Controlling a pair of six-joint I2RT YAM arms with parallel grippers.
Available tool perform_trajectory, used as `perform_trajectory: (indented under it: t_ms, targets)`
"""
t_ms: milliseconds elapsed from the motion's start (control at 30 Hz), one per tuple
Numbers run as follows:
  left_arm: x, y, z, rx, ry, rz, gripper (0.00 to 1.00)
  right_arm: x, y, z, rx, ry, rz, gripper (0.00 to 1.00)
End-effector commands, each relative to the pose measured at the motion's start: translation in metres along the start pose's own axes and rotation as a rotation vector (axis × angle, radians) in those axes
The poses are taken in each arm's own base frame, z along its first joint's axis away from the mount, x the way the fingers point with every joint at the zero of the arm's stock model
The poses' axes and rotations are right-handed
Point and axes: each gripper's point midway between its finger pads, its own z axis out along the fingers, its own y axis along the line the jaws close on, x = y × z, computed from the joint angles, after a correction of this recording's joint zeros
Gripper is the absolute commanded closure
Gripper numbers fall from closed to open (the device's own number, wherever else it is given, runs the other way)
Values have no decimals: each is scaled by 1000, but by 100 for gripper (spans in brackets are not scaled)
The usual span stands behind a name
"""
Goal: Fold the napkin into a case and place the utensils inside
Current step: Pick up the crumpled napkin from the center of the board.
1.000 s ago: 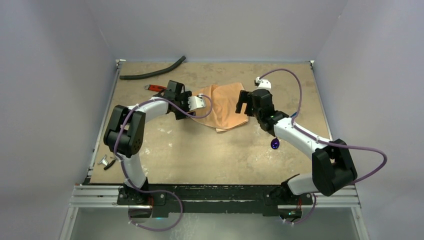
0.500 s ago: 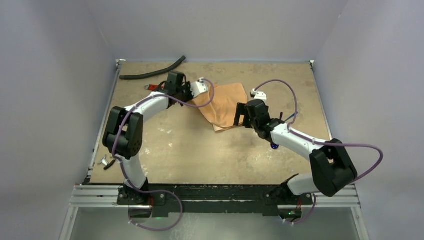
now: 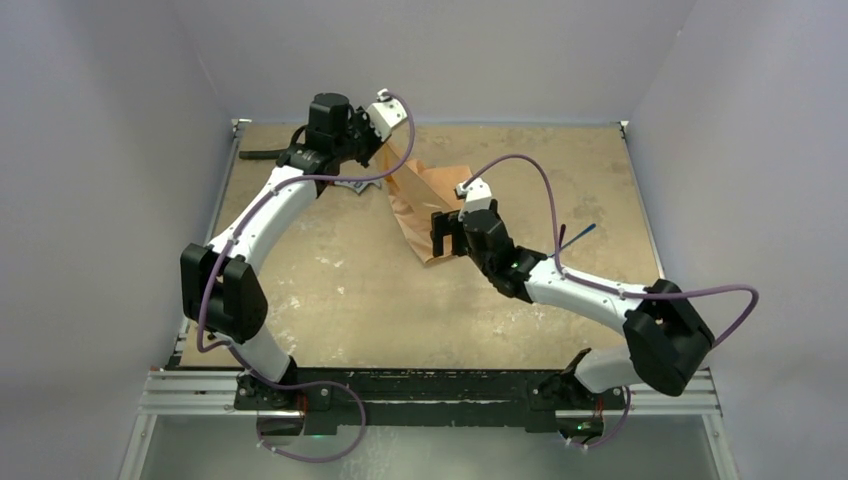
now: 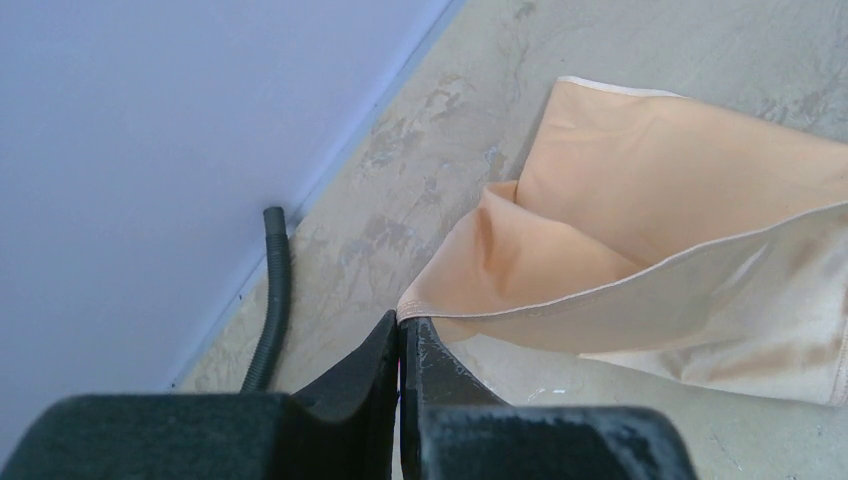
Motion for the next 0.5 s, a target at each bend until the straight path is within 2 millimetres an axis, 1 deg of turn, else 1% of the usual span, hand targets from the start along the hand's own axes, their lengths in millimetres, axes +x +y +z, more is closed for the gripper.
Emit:
perform_trajectory:
  t_ms: [0, 67, 200, 267, 333, 467]
  targets:
    - [-7, 9, -11, -44, 22, -36, 100, -23, -2, 8, 23, -125, -55, 2]
    - [-7, 11, -14, -54, 25, -30, 100, -12, -3, 18, 32, -76, -90, 2]
    - [-8, 13, -15, -65, 25, -28, 100, 4, -7, 39, 58, -25, -171, 6]
    - [-11, 15, -16, -72, 23, -26, 100, 13, -6, 47, 34, 7, -188, 8]
    - [-11, 17, -17, -83, 26, -27, 100, 19, -9, 50, 29, 21, -194, 10]
    - [-9, 19, -18, -90, 34, -17, 100, 19, -23, 51, 59, 16, -186, 19]
